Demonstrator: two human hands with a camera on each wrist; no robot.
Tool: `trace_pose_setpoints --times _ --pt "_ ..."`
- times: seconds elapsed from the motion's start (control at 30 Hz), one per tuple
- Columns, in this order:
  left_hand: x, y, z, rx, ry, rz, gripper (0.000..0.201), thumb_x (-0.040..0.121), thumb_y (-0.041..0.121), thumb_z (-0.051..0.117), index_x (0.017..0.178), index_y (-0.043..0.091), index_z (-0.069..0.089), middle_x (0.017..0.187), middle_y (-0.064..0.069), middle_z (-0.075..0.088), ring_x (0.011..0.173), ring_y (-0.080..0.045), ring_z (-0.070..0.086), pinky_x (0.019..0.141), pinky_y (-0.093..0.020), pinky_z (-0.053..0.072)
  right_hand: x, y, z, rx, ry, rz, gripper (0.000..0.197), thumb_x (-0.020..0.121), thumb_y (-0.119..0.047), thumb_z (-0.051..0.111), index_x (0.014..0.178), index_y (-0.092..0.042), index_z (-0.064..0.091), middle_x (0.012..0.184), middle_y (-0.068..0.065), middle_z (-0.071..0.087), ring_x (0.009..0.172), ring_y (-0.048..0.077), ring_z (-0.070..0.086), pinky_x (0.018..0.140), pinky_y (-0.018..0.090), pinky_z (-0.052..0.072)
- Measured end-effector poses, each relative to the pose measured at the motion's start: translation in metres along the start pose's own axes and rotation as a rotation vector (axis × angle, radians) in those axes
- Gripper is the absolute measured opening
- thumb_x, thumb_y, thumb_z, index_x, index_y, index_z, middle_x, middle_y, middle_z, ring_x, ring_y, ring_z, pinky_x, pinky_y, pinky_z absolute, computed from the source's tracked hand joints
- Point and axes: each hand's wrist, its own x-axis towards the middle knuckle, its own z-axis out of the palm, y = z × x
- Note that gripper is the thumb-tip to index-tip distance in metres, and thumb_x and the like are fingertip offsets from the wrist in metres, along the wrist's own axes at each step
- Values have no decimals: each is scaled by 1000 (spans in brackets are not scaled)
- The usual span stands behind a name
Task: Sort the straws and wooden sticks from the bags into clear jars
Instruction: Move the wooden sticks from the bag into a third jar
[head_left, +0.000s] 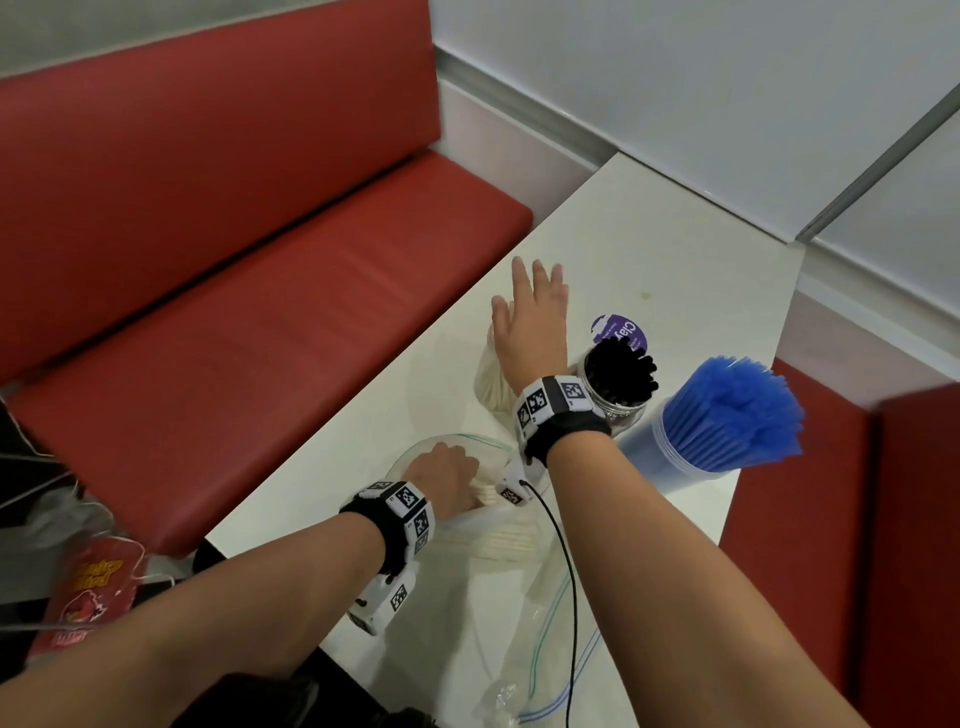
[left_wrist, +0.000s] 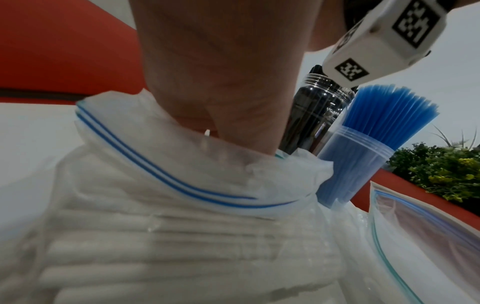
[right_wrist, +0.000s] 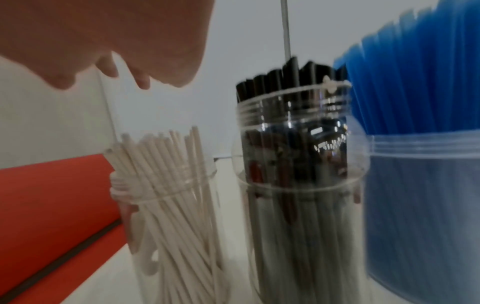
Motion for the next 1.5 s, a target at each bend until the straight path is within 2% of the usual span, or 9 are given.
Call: trace_pose_setpoints --times 0.07,0.17,0.3,0.5,0.73,0.97,1.23,1.37,1.5 --pt "-1 3 0 7 -40 48 43 94 43 52 128 16 54 128 -6 52 119 -27 49 98 -40 45 -17 -12 -7 238 122 -69 39 98 -12 44 135 -9 59 131 12 60 128 29 50 108 40 39" --pt "-6 8 3 53 -34 74 33 97 29 50 124 12 56 127 -10 58 113 -29 57 94 -40 48 -60 -22 -1 420 -213 36 29 92 -7 44 98 -15 71 87 3 69 82 23 66 79 40 54" --pt "-17 14 11 146 -52 37 33 100 23 40 128 12 53 131 -11 56 119 -29 54 99 -39 39 -126 -3 24 277 -635 264 25 91 -5 46 94 -7 71 91 14 71 89 32 66 83 40 55" --pt "-23 16 -5 5 -27 23 27 98 5 42 116 2 62 117 -16 63 109 -31 61 91 -36 46 -168 35 33 81 -487 387 22 94 -3 46 105 -3 65 111 18 65 108 34 58 86 35 44" --pt "-34 1 -9 -87 130 98 26 98 2 37 120 2 50 119 -18 59 109 -32 59 91 -37 41 -173 55 23 -48 -603 367 66 90 -4 54 153 -19 38 153 7 42 137 34 37 112 37 36" --pt "-41 -7 -17 -384 214 236 24 97 10 41 120 12 45 107 -14 64 97 -32 61 84 -40 46 -168 54 9 933 -317 592 79 80 9 73 147 -13 39 113 6 67 100 16 65 78 16 50" --pt "-42 24 -61 -682 308 320 32 85 22 58 116 28 60 88 9 65 84 -14 66 63 -14 45 -137 26 -20 1235 -277 487 25 86 -37 74 100 -17 80 108 7 76 111 23 68 102 39 51" --pt "-43 35 -83 -1073 241 300 52 83 12 64 133 20 52 76 11 56 45 -3 50 42 -17 36 -114 11 -47 1249 -61 476 36 88 -45 71 62 -20 74 78 10 75 96 28 75 85 43 58" --pt "-44 32 -101 -1196 -5 315 29 81 24 76 100 5 66 53 7 42 44 -11 33 42 -24 29 -97 -5 -85 1437 63 442 45 90 -42 72 53 -21 56 54 6 50 57 26 61 70 45 59"
